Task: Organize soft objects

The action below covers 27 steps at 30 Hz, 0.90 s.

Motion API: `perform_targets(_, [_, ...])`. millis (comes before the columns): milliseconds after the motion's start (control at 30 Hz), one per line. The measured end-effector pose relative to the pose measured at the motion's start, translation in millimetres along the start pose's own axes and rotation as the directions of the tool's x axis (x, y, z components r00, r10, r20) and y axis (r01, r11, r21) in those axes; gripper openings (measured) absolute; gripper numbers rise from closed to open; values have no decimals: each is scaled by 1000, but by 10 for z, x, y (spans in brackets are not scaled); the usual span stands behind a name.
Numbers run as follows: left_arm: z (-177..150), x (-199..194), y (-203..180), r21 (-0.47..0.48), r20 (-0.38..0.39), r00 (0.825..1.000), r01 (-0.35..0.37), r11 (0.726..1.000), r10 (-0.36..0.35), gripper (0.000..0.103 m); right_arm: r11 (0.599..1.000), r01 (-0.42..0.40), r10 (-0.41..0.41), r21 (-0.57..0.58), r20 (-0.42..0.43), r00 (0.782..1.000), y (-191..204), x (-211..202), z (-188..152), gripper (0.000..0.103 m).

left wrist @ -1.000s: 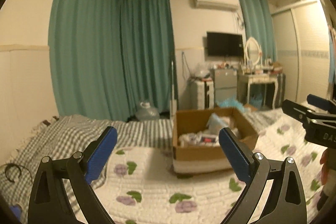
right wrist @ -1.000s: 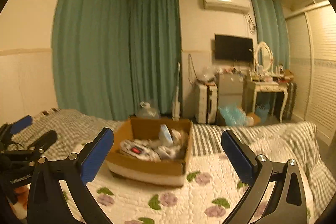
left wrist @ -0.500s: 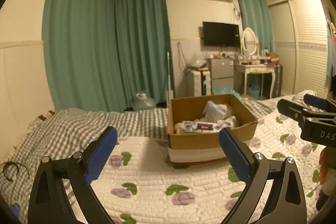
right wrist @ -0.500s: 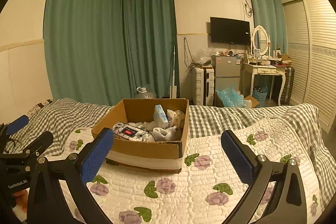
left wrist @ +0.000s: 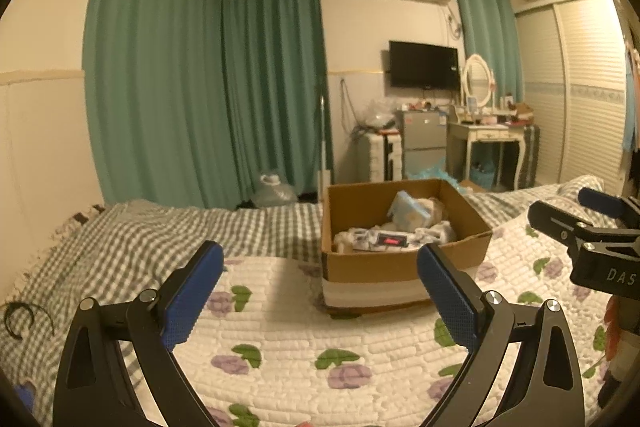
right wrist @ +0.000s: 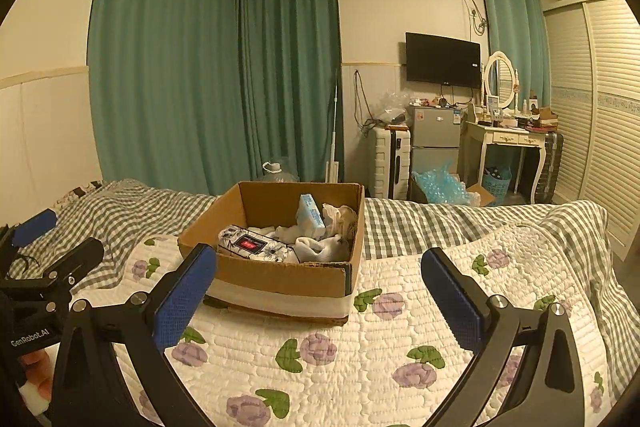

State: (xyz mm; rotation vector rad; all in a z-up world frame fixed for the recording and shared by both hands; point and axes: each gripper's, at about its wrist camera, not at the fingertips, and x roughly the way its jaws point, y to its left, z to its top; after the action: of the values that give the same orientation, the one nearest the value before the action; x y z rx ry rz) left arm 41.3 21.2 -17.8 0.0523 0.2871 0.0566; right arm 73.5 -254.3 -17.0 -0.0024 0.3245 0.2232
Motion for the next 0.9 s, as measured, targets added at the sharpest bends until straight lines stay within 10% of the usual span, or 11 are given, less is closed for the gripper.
perform_targets(900, [-12,3,21,-12,1,1000,0,1000,0,99,1000,-1,1,1,-22,1000,4,20,-34,103])
